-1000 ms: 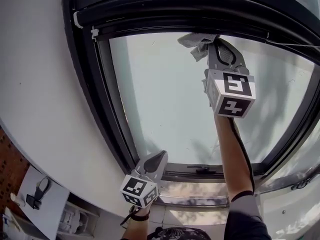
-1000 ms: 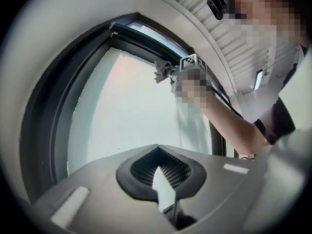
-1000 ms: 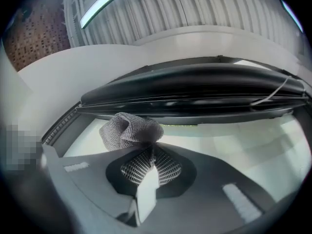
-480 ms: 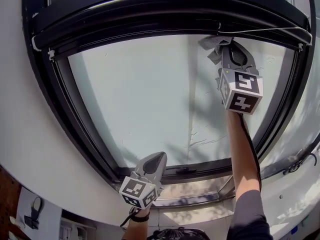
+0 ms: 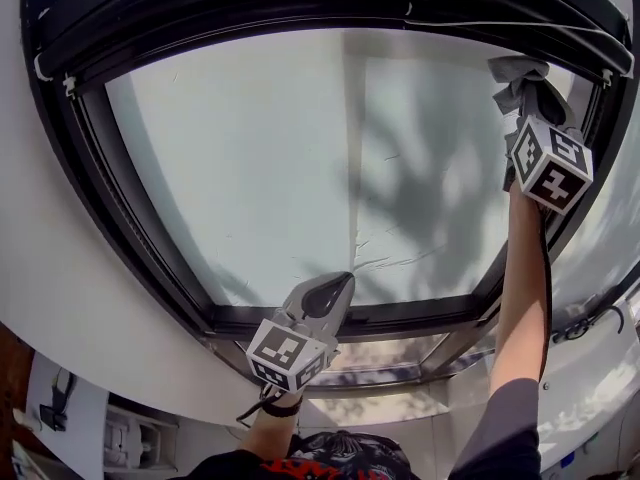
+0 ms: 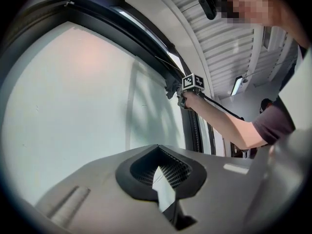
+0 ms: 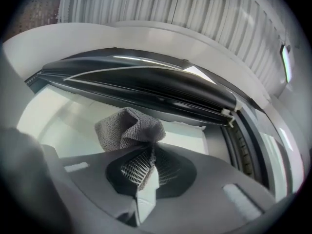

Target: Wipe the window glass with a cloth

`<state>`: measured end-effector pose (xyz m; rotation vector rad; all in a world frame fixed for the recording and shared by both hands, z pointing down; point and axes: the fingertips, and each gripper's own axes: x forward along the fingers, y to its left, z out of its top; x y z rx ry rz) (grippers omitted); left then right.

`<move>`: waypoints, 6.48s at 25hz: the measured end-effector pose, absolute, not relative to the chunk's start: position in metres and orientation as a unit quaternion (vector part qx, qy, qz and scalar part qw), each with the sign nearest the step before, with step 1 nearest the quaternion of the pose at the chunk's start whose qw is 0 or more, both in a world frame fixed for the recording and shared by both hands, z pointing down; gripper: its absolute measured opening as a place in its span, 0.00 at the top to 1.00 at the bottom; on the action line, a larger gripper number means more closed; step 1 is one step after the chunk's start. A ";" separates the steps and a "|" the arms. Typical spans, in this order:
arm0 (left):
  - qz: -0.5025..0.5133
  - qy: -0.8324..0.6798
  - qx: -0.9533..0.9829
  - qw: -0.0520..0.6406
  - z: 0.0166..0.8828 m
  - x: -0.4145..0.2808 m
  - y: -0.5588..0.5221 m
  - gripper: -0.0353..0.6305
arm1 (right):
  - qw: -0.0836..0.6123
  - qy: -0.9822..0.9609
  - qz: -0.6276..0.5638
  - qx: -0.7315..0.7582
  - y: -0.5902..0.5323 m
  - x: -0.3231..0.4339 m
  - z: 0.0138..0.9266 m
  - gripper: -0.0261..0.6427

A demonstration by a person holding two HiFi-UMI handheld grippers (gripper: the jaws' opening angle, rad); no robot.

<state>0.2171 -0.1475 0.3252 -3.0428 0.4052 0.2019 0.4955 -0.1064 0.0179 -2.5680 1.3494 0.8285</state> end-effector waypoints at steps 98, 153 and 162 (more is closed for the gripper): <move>0.041 0.149 -0.988 0.020 0.347 0.169 -0.183 0.96 | 0.138 0.642 0.253 -0.711 -0.177 0.397 0.062 0.94; 0.070 0.462 -0.883 0.040 0.349 -0.117 -0.242 0.96 | 0.093 0.850 0.239 -0.461 -0.377 -0.068 0.117 0.94; 0.064 0.463 -0.883 0.032 0.357 -0.135 -0.248 0.96 | 0.113 0.855 0.214 -0.458 -0.375 -0.070 0.120 0.94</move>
